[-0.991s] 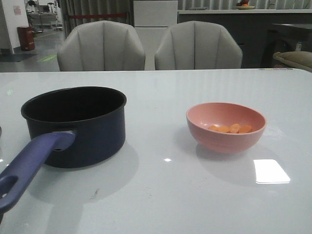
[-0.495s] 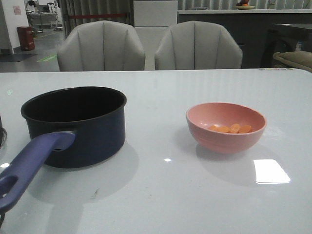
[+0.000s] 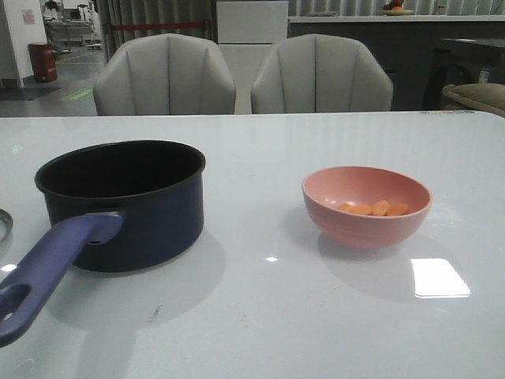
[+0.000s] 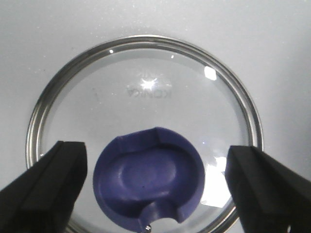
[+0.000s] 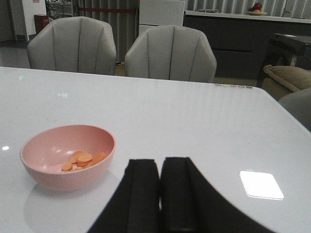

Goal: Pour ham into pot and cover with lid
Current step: 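Set the glass lid on the table beside the saucepan, release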

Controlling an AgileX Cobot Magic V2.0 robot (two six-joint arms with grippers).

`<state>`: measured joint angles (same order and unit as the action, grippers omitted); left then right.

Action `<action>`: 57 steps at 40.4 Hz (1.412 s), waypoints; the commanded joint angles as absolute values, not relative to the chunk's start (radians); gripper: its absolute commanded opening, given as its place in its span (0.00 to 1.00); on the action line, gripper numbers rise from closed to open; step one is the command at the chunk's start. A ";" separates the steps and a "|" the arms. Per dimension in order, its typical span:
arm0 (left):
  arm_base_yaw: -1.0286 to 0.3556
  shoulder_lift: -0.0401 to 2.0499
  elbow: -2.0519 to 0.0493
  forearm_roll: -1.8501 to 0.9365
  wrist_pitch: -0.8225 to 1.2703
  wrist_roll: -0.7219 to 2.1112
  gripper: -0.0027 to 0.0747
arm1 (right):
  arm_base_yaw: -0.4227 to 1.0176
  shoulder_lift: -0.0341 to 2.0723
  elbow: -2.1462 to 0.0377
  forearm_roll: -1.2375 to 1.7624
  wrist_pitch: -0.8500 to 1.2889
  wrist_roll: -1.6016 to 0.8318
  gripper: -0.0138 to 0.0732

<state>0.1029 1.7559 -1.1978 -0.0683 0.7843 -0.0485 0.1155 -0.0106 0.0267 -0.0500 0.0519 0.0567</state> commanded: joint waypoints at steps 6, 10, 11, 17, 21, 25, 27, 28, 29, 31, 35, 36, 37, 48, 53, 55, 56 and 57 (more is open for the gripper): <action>0.017 1.565 -1.227 -0.077 0.773 0.016 0.82 | 0.108 -0.030 0.022 -0.057 -0.026 0.055 0.34; -0.040 1.478 -1.209 -0.077 0.756 0.036 0.82 | 0.108 -0.030 0.022 -0.057 -0.026 0.055 0.34; -0.051 1.459 -1.199 -0.077 0.750 0.036 0.82 | 0.108 -0.030 0.022 -0.057 -0.026 0.055 0.34; -0.092 1.315 -1.117 -0.077 0.682 0.036 0.82 | 0.108 -0.030 0.022 -0.057 -0.026 0.055 0.34; -0.095 1.200 -1.039 -0.077 0.627 0.036 0.82 | 0.108 -0.030 0.022 -0.057 -0.026 0.055 0.34; -0.095 1.054 -0.940 -0.103 0.522 0.036 0.82 | 0.108 -0.030 0.022 -0.057 -0.026 0.055 0.34; -0.095 0.993 -0.887 -0.121 0.479 0.036 0.82 | 0.108 -0.030 0.022 -0.057 -0.026 0.055 0.34; -0.095 0.953 -0.865 -0.130 0.455 0.036 0.82 | 0.108 -0.030 0.022 -0.057 -0.026 0.055 0.34; -0.095 0.924 -0.837 -0.136 0.437 0.036 0.82 | 0.108 -0.030 0.022 -0.057 -0.026 0.055 0.34; -0.095 0.856 -0.789 -0.146 0.405 0.036 0.82 | 0.108 -0.030 0.022 -0.057 -0.026 0.055 0.34; -0.095 0.718 -0.701 -0.151 0.349 0.036 0.82 | 0.108 -0.030 0.022 -0.057 -0.026 0.055 0.34; -0.095 0.691 -0.679 -0.157 0.341 0.036 0.82 | 0.108 -0.030 0.022 -0.057 -0.026 0.055 0.34; -0.095 0.653 -0.664 -0.164 0.333 0.036 0.82 | 0.108 -0.030 0.022 -0.057 -0.026 0.055 0.34; -0.099 0.297 -0.474 -0.187 0.250 0.036 0.82 | 0.108 -0.030 0.022 -0.057 -0.026 0.055 0.34; -0.128 0.186 -0.393 -0.152 0.155 0.036 0.82 | 0.108 -0.030 0.022 -0.057 -0.026 0.055 0.34; -0.135 0.150 -0.362 -0.143 0.126 0.036 0.82 | 0.108 -0.030 0.022 -0.057 -0.026 0.055 0.34; -0.135 0.139 -0.348 -0.143 0.116 0.036 0.82 | 0.108 -0.030 0.022 -0.057 -0.026 0.055 0.34; -0.135 0.127 -0.337 -0.145 0.106 0.036 0.82 | 0.108 -0.030 0.022 -0.057 -0.026 0.055 0.34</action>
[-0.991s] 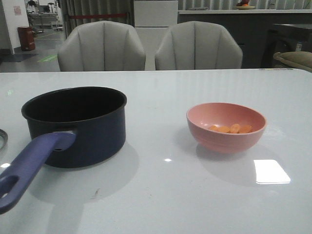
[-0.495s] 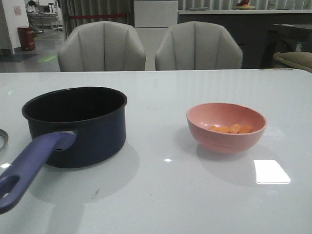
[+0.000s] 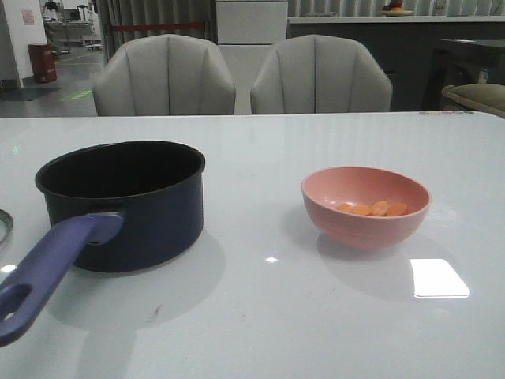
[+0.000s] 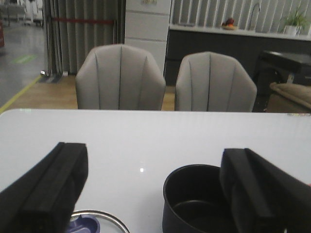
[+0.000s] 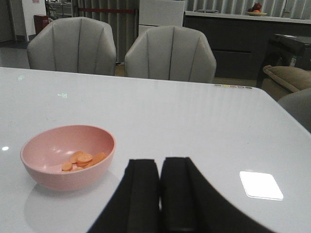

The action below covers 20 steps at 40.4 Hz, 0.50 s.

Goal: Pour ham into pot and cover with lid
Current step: 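Set the glass lid on the table beside the saucepan, release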

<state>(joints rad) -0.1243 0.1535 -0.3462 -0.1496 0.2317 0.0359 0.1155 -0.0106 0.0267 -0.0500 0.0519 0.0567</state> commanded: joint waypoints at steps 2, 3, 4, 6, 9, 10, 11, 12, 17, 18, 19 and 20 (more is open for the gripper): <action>-0.135 0.112 -0.325 -0.150 0.097 0.036 0.82 | 0.108 -0.030 0.022 -0.057 -0.026 0.055 0.34; -0.137 0.108 -0.323 -0.152 0.092 0.036 0.82 | 0.108 -0.030 0.022 -0.057 -0.026 0.055 0.34; -0.137 0.106 -0.324 -0.152 0.092 0.036 0.82 | 0.108 -0.030 0.022 -0.057 -0.026 0.055 0.34; -0.139 0.106 -0.324 -0.154 0.097 0.036 0.82 | 0.108 -0.030 0.022 -0.057 -0.026 0.055 0.34; -0.151 0.106 -0.324 -0.156 0.122 0.036 0.82 | 0.108 -0.030 0.022 -0.057 -0.027 0.055 0.34; -0.154 0.106 -0.324 -0.156 0.132 0.036 0.82 | 0.108 -0.030 0.022 -0.058 -0.034 0.054 0.34; -0.157 0.106 -0.324 -0.159 0.144 0.036 0.82 | 0.108 -0.030 0.022 -0.058 -0.044 0.054 0.34; -0.159 0.106 -0.324 -0.159 0.155 0.036 0.82 | 0.108 -0.030 0.022 -0.058 -0.058 0.054 0.34; -0.168 0.106 -0.324 -0.159 0.170 0.036 0.82 | 0.108 -0.029 0.009 -0.044 -0.184 0.067 0.34; -0.168 0.106 -0.324 -0.159 0.172 0.036 0.82 | 0.108 -0.027 -0.006 -0.039 -0.174 0.078 0.34; -0.168 0.106 -0.324 -0.159 0.172 0.036 0.82 | 0.108 -0.023 -0.021 -0.032 -0.156 0.088 0.34; -0.168 0.106 -0.324 -0.159 0.172 0.036 0.82 | 0.108 -0.015 -0.045 -0.022 -0.131 0.095 0.34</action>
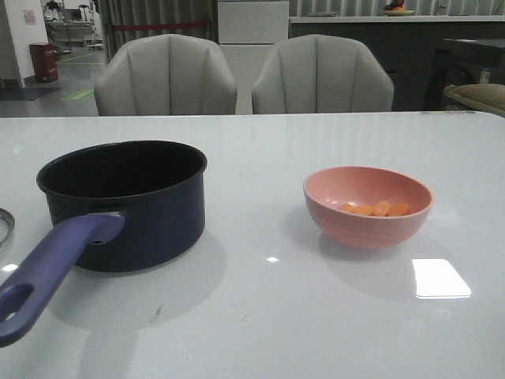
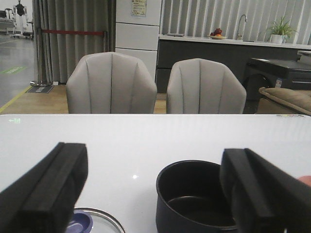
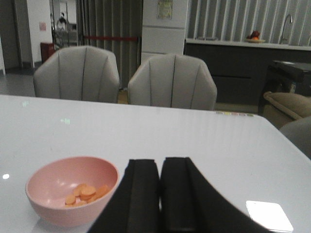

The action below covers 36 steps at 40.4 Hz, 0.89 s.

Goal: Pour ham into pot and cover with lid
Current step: 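Set the glass lid on the table beside the saucepan, release, then reach the right gripper down and grasp the pink bowl rim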

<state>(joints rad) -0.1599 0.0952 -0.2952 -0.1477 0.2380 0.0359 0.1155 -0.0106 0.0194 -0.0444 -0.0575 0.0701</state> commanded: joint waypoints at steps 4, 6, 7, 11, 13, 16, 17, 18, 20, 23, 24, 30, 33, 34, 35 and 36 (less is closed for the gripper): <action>-0.168 0.106 -0.324 -0.159 0.172 0.036 0.82 | 0.108 0.051 -0.152 -0.016 0.046 0.095 0.34; -0.168 0.106 -0.324 -0.159 0.172 0.036 0.82 | 0.108 0.098 -0.205 -0.020 0.132 0.093 0.34; -0.168 0.106 -0.324 -0.159 0.172 0.036 0.82 | 0.108 0.126 -0.232 -0.020 0.163 0.093 0.34; -0.168 0.106 -0.324 -0.159 0.165 0.036 0.82 | 0.108 0.200 -0.293 -0.020 0.266 0.093 0.34; -0.168 0.106 -0.324 -0.159 0.164 0.036 0.82 | 0.108 0.218 -0.298 -0.020 0.257 0.093 0.34; -0.168 0.106 -0.324 -0.160 0.164 0.036 0.82 | 0.108 0.228 -0.295 -0.018 0.251 0.093 0.34; -0.168 0.106 -0.324 -0.160 0.164 0.036 0.82 | 0.108 0.230 -0.294 -0.017 0.247 0.093 0.34; -0.168 0.106 -0.324 -0.160 0.164 0.036 0.82 | 0.108 0.230 -0.294 -0.017 0.243 0.093 0.34; -0.168 0.106 -0.324 -0.160 0.164 0.036 0.82 | 0.108 0.234 -0.295 -0.017 0.229 0.093 0.34; -0.168 0.106 -0.324 -0.160 0.164 0.036 0.82 | 0.108 0.258 -0.297 -0.017 0.214 0.093 0.35; -0.168 0.106 -0.324 -0.160 0.164 0.036 0.82 | 0.108 0.272 -0.297 -0.017 0.208 0.093 0.35; -0.168 0.106 -0.324 -0.160 0.161 0.036 0.82 | 0.108 0.359 -0.299 0.017 0.214 0.093 0.51; -0.168 0.106 -0.324 -0.160 0.161 0.036 0.82 | 0.108 0.419 -0.314 0.054 0.224 0.093 0.60; -0.168 0.106 -0.324 -0.160 0.161 0.036 0.82 | 0.108 0.439 -0.321 0.062 0.229 0.093 0.62; -0.168 0.106 -0.324 -0.160 0.161 0.036 0.82 | 0.108 0.466 -0.334 0.067 0.233 0.093 0.63; -0.168 0.106 -0.324 -0.160 0.161 0.036 0.82 | 0.108 0.495 -0.344 0.069 0.236 0.093 0.64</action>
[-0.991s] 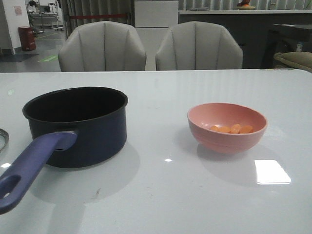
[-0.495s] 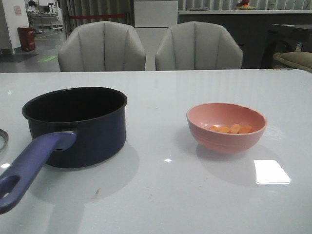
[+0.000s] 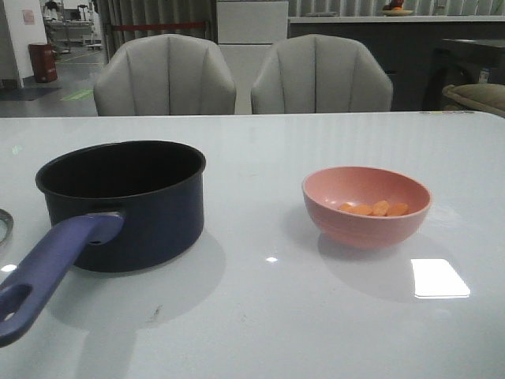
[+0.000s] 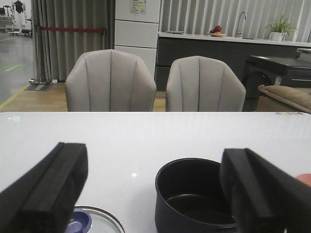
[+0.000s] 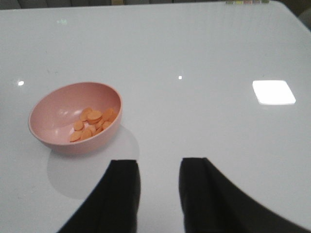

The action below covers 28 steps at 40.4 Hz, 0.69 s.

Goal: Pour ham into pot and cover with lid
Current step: 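Reach the right gripper down and grasp the pink bowl rim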

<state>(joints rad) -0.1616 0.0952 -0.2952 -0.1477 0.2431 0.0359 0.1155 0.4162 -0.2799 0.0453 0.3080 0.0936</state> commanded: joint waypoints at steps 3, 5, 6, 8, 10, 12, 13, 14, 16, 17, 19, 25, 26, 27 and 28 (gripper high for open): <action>-0.168 0.106 -0.324 -0.160 0.161 0.036 0.82 | 0.108 0.575 -0.389 0.071 0.237 0.093 0.64; -0.168 0.106 -0.324 -0.160 0.161 0.036 0.82 | 0.109 0.635 -0.422 0.071 0.238 0.093 0.64; -0.168 0.106 -0.324 -0.160 0.161 0.036 0.82 | 0.110 0.671 -0.443 0.072 0.241 0.093 0.64; -0.168 0.106 -0.324 -0.160 0.161 0.036 0.82 | 0.117 0.737 -0.482 0.073 0.254 0.093 0.64; -0.168 0.106 -0.324 -0.160 0.161 0.036 0.82 | 0.131 0.802 -0.525 0.073 0.271 0.093 0.64; -0.168 0.106 -0.324 -0.160 0.161 0.036 0.82 | 0.154 0.875 -0.569 0.073 0.287 0.092 0.64; -0.168 0.106 -0.324 -0.160 0.161 0.036 0.82 | 0.164 0.916 -0.595 0.073 0.296 0.092 0.64; -0.168 0.106 -0.324 -0.160 0.161 0.036 0.82 | 0.179 0.948 -0.615 0.073 0.303 0.092 0.64; -0.168 0.106 -0.324 -0.160 0.157 0.036 0.82 | 0.205 1.031 -0.668 0.076 0.316 0.092 0.64; -0.168 0.106 -0.324 -0.160 0.155 0.036 0.82 | 0.215 1.051 -0.681 0.078 0.320 0.092 0.64; -0.168 0.106 -0.324 -0.160 0.145 0.036 0.82 | 0.231 1.129 -0.730 0.083 0.330 0.092 0.64; -0.168 0.106 -0.324 -0.160 0.142 0.036 0.82 | 0.241 1.315 -0.853 0.098 0.370 0.092 0.64; -0.168 0.106 -0.324 -0.160 0.144 0.036 0.82 | 0.240 1.348 -0.877 0.098 0.380 0.092 0.64; -0.168 0.106 -0.324 -0.160 0.144 0.036 0.82 | 0.238 1.373 -0.895 0.098 0.388 0.092 0.64; -0.168 0.106 -0.323 -0.160 0.144 0.036 0.82 | 0.237 1.413 -0.925 0.098 0.400 0.092 0.64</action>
